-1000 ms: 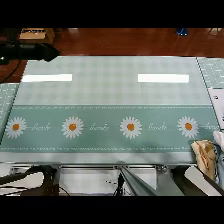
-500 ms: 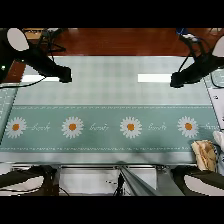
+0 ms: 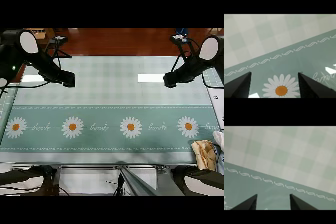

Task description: Fold the shirts.

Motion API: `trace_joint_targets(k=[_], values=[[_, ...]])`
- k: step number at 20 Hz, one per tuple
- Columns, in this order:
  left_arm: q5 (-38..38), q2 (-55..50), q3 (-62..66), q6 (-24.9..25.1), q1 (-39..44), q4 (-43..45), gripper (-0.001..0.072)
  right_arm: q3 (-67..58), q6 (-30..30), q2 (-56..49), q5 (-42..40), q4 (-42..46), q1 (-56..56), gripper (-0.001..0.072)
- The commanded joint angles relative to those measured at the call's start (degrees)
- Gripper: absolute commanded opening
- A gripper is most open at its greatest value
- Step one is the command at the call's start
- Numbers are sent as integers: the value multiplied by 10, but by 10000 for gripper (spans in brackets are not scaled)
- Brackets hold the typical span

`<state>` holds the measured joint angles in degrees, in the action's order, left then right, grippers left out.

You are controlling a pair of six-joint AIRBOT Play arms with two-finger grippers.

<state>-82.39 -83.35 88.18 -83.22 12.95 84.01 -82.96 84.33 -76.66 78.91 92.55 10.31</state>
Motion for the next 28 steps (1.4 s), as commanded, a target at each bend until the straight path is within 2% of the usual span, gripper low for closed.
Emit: trace_joint_targets(k=[1, 16, 18, 22, 28], values=[[-2, -6, 0, -2, 0, 0, 720, -1, 3, 0, -2, 2, 2, 492], [1, -28, 0, -2, 0, 0, 720, -1, 3, 0, -2, 2, 2, 492], [21, -26, 0, -2, -2, -1, 720, -1, 3, 0, -2, 2, 2, 492], [119, 7, 0, -3, -2, -27, 720, -1, 3, 0, -2, 2, 2, 492], [99, 2, 0, 0, -2, -26, 720, -1, 3, 0, -2, 2, 2, 492]])
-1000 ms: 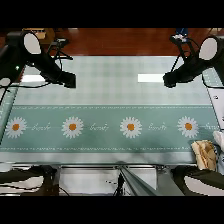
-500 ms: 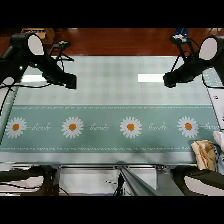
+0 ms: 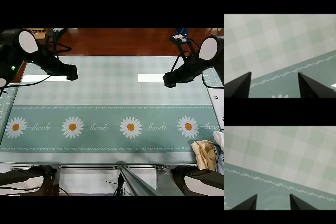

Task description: Fold the shirts.

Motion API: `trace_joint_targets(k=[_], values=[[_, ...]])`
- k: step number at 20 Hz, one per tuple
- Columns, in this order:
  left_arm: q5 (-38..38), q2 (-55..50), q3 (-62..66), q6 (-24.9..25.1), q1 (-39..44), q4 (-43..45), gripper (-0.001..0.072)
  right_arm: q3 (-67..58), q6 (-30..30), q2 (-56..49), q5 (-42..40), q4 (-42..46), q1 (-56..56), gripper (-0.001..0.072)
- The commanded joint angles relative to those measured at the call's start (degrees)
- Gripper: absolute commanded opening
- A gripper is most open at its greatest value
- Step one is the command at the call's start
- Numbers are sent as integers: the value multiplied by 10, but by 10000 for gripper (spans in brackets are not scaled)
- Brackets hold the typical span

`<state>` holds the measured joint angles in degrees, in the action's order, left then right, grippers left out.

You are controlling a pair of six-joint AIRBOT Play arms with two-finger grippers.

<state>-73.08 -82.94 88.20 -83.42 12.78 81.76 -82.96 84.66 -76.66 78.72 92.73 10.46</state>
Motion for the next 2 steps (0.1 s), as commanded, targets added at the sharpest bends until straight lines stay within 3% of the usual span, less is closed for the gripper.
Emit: trace_joint_targets(k=[1, 2], values=[[6, -5, 0, 2, 0, -4, 720, -1, 0, 0, 0, 0, 1, 492], [6, -8, 0, 2, 0, -4, 720, -1, 0, 0, 0, 0, 1, 492]])
